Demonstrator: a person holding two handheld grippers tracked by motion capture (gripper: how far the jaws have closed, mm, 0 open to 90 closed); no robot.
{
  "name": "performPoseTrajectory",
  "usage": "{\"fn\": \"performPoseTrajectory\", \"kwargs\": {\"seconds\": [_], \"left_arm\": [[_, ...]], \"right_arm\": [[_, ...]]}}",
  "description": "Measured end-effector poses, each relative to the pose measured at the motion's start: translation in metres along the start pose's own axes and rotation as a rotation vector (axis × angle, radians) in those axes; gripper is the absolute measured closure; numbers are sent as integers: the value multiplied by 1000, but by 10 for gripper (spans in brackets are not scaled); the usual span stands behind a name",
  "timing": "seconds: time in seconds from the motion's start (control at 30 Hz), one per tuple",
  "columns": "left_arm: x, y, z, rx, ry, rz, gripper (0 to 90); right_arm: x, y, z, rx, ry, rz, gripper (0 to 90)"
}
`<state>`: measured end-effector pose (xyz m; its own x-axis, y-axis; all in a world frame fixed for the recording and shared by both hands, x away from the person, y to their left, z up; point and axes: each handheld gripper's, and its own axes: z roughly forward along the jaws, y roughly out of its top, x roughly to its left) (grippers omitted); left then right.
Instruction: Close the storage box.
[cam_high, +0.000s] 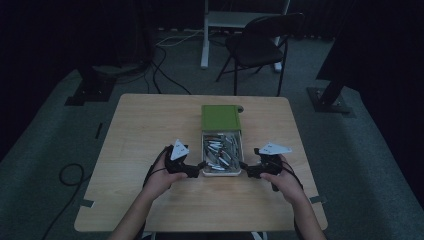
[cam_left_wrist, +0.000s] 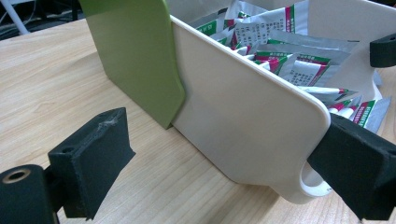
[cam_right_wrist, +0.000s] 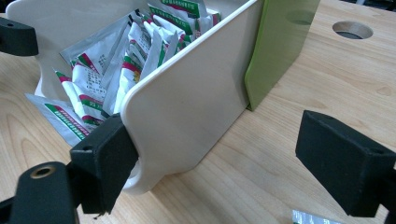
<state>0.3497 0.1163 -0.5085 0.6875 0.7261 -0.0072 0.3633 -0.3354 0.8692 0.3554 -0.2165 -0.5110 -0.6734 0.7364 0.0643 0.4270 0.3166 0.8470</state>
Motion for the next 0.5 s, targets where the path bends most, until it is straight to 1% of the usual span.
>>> {"fn": "performPoseTrajectory", "kwargs": {"seconds": [0.17, 0.27, 0.5], "left_arm": [[1, 1, 1, 7, 5, -6, 81], [1, 1, 1, 8, 0, -12, 81], [3, 3, 3, 9, 9, -9, 81]], "right_arm": [[-1, 2, 2, 3, -4, -1, 135], [-2, 3, 2, 6, -2, -1, 135], [-3, 5, 3, 11, -7, -5, 135]]}}
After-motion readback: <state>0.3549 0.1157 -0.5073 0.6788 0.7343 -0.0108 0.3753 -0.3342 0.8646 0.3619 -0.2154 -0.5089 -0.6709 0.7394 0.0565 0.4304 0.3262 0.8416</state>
